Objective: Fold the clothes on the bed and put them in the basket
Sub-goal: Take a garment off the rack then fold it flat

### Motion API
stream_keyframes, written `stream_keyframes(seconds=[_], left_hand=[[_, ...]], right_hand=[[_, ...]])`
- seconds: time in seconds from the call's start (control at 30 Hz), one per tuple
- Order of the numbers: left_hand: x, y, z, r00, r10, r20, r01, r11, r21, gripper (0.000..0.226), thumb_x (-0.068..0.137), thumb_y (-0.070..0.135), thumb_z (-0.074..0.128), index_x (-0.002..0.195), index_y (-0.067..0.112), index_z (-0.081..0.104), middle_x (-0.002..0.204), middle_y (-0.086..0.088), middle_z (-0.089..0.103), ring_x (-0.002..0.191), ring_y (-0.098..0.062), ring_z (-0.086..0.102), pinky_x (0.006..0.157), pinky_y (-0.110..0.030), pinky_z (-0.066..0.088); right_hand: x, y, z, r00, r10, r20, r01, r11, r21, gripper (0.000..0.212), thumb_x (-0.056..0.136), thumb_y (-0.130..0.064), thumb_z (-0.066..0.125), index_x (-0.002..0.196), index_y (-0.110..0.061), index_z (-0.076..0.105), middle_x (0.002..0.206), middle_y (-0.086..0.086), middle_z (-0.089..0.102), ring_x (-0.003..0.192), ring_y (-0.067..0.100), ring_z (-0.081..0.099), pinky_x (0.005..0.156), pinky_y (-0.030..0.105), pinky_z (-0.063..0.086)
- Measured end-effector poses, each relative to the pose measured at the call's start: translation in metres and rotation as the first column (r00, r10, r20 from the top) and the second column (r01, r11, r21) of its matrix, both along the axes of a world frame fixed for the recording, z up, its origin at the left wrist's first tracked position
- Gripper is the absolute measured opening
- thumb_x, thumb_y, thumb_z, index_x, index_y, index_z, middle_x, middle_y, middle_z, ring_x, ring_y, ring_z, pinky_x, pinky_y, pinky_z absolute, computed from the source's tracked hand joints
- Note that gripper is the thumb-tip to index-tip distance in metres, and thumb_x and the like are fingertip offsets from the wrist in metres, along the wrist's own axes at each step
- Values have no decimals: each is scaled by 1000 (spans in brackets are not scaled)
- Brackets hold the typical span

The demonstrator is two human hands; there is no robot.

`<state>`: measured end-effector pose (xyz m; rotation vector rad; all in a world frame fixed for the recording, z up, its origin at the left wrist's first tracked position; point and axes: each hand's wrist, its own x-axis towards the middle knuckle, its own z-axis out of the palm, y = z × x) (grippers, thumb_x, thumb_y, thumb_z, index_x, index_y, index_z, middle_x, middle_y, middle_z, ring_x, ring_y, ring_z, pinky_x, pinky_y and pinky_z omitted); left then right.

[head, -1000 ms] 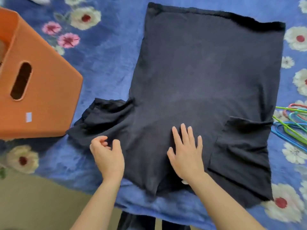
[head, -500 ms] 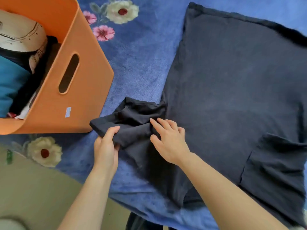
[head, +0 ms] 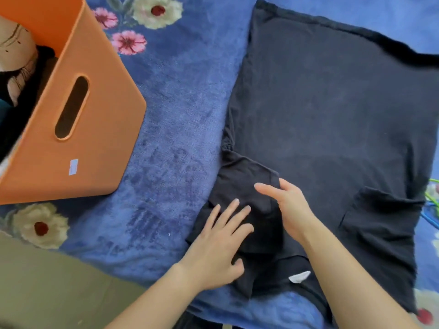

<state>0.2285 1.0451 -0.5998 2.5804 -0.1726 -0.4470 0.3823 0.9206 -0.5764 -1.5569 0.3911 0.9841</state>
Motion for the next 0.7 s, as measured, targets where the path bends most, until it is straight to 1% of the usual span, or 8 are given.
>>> stream_keyframes(seconds=[0.1, 0.2, 0.27, 0.37, 0.47, 0.53, 0.6, 0.7], left_hand=[[-13, 9, -7, 997, 14, -73, -2, 986, 168, 76, 59, 24, 69, 133, 24, 50, 157, -1, 32, 146, -26, 22, 113, -52, 31], [-20, 13, -12, 999, -36, -34, 42, 979, 200, 81, 59, 22, 64, 138, 23, 48, 157, -2, 32, 146, -26, 21, 110, -51, 21], [-22, 15, -11, 997, -75, -15, 76, 967, 244, 90, 54, 21, 60, 142, 20, 45, 158, -5, 29, 148, -27, 18, 111, -52, 18], [-27, 17, -10, 977, -212, -18, 206, 920, 335, 109, 45, 9, 60, 150, 16, 33, 160, -12, 22, 148, -31, 17, 112, -53, 17], [-32, 13, -14, 950, -312, 32, 278, 883, 378, 107, 51, -9, 44, 153, 15, 27, 159, -19, 19, 148, -34, 15, 113, -52, 18], [-33, 10, -17, 934, -350, 69, 300, 875, 380, 102, 55, -11, 38, 153, 14, 26, 159, -20, 18, 148, -35, 14, 114, -51, 18], [-32, 6, -19, 921, -384, 59, 337, 866, 370, 99, 56, -3, 48, 152, 12, 29, 158, -21, 20, 147, -36, 19, 113, -51, 20], [-28, 3, -22, 921, -389, 30, 354, 865, 355, 89, 63, 19, 45, 151, 10, 30, 159, -20, 20, 147, -35, 18, 114, -52, 19]], right_hand=[[3, 3, -11, 978, -52, 201, 109, 953, -283, 6, 85, -10, 70, 89, -13, 68, 73, -7, 69, 66, 10, 62, 63, 21, 50], [5, -7, -21, 938, -38, 343, 185, 894, -408, 12, 89, -10, 62, 98, -16, 66, 86, -2, 68, 71, 11, 61, 73, 20, 54], [-3, -24, -17, 884, 145, 444, 103, 867, -488, 17, 91, -8, 56, 104, -16, 64, 90, -7, 65, 76, 3, 58, 67, 6, 43], [-28, -74, -1, 656, 545, 522, -77, 736, -672, 34, 85, -3, 56, 118, -10, 59, 111, -3, 62, 98, 13, 57, 84, 21, 41], [-63, -152, 7, 338, 865, 370, -204, 451, -869, 69, 66, -10, 47, 135, -2, 50, 140, 10, 51, 130, 27, 46, 105, 32, 33], [-87, -200, 16, 210, 963, 170, -303, 230, -925, 91, 58, -17, 49, 146, -3, 37, 156, 11, 32, 145, 29, 28, 115, 41, 23], [-109, -243, 21, 164, 986, 29, -392, 92, -915, 106, 50, -19, 62, 150, -3, 30, 161, 10, 21, 148, 30, 19, 116, 47, 19], [-128, -276, 11, 185, 979, -81, -420, 4, -908, 114, 47, -12, 66, 152, -2, 21, 162, 12, 18, 149, 30, 18, 118, 48, 16]])
